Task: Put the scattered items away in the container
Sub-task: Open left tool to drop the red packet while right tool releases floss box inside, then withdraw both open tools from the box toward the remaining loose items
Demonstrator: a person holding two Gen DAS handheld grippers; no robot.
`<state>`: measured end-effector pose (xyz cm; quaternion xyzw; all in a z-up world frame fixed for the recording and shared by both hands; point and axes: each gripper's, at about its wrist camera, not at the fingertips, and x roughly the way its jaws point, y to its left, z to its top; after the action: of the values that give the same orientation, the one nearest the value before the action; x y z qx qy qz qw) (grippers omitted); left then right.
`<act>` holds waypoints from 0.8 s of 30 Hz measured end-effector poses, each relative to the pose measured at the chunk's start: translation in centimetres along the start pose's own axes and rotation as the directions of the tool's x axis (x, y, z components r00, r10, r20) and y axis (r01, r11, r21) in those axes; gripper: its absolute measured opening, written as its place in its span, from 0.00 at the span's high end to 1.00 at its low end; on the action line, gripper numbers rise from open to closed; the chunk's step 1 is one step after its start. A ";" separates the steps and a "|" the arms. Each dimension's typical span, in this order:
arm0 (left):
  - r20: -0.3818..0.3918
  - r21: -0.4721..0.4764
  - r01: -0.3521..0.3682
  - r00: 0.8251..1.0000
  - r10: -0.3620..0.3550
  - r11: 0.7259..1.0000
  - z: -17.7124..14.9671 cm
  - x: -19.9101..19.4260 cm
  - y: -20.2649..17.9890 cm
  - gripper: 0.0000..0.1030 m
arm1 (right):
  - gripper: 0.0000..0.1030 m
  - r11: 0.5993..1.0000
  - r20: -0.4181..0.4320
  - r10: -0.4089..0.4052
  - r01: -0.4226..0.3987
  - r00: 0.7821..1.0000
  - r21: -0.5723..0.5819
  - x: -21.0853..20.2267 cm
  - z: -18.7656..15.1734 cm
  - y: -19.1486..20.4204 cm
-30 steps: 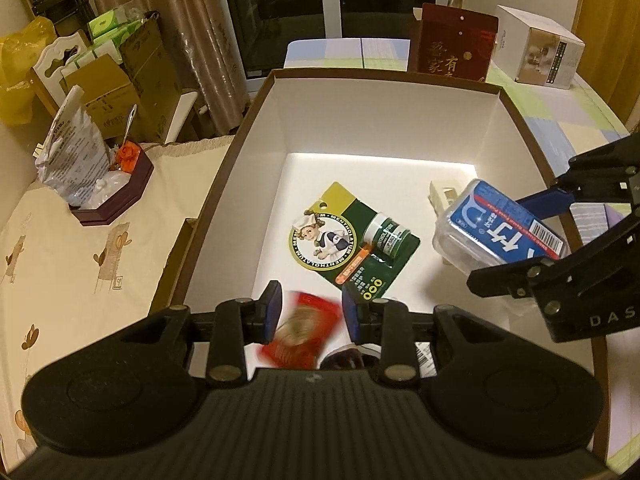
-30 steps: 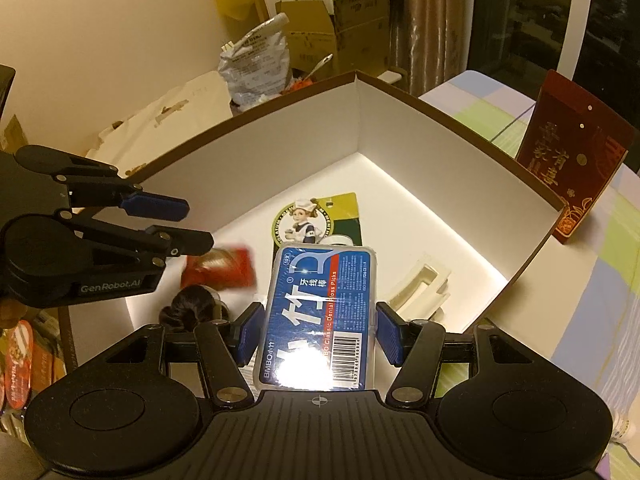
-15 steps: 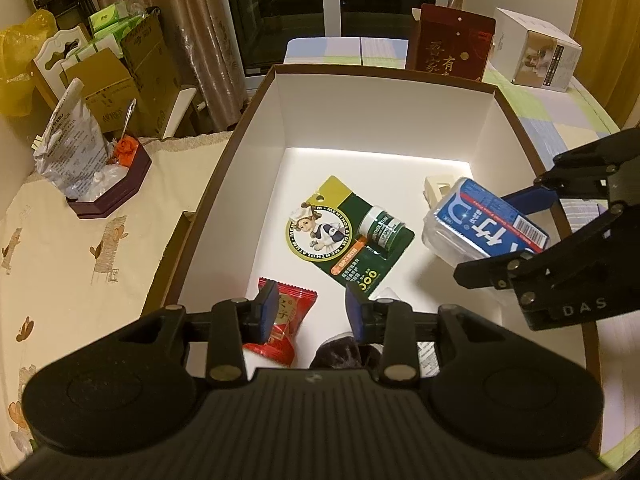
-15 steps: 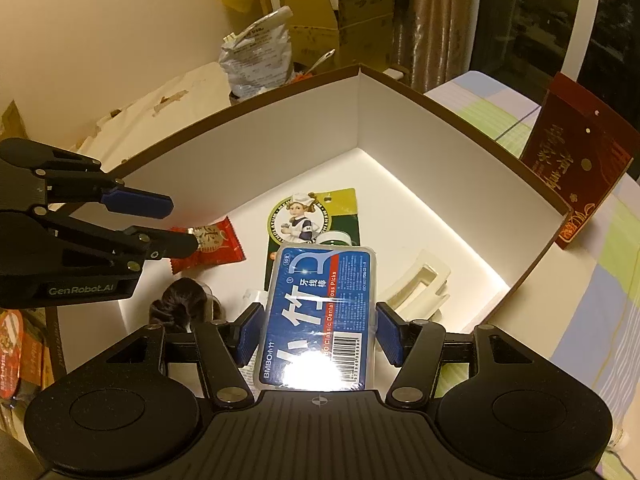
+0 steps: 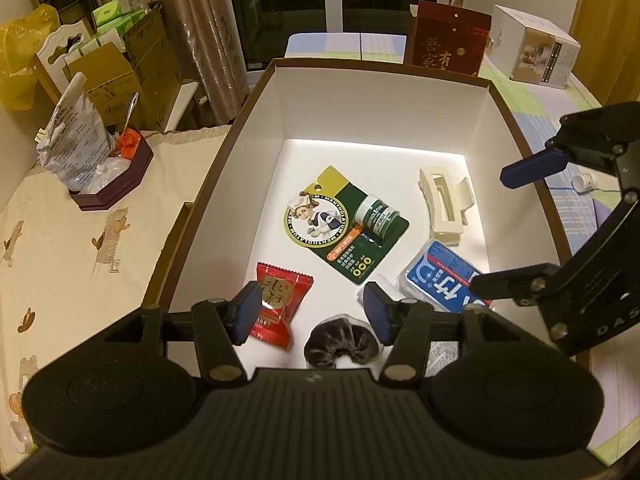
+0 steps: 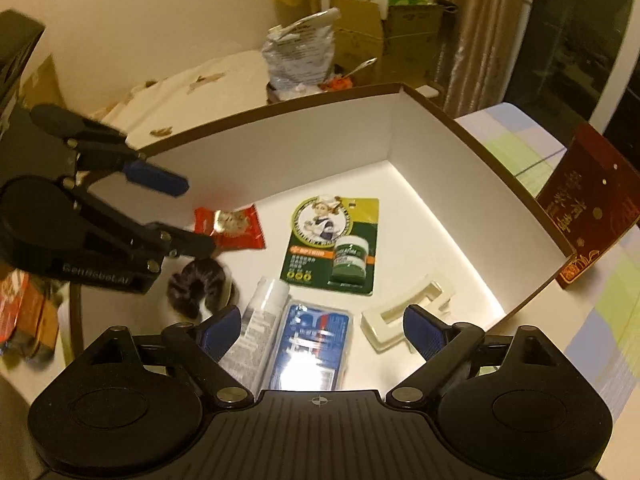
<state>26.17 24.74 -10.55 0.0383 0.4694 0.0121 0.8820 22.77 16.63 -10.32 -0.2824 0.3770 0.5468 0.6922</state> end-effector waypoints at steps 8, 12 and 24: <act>-0.041 -0.017 -0.005 0.999 0.004 1.000 -0.8 -1.5 -0.4 0.25 | 0.09 0.999 -0.033 0.000 -0.002 0.999 -0.035 -1.4 -1.0 0.8; -0.045 -0.047 0.009 0.999 -0.011 0.999 -1.1 -2.8 -0.6 0.19 | 0.09 1.000 -0.017 -0.009 0.008 1.000 -0.029 -2.8 -1.3 1.4; -0.027 -0.091 0.011 1.000 -0.014 0.996 -1.9 -7.9 -2.0 0.14 | 0.09 1.000 0.031 -0.022 0.022 0.999 0.011 -7.6 -2.1 3.2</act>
<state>20.13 22.41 -5.22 -0.0049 0.4806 0.0285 0.8764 18.37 11.58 -5.13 -0.2745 0.3661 0.5415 0.7053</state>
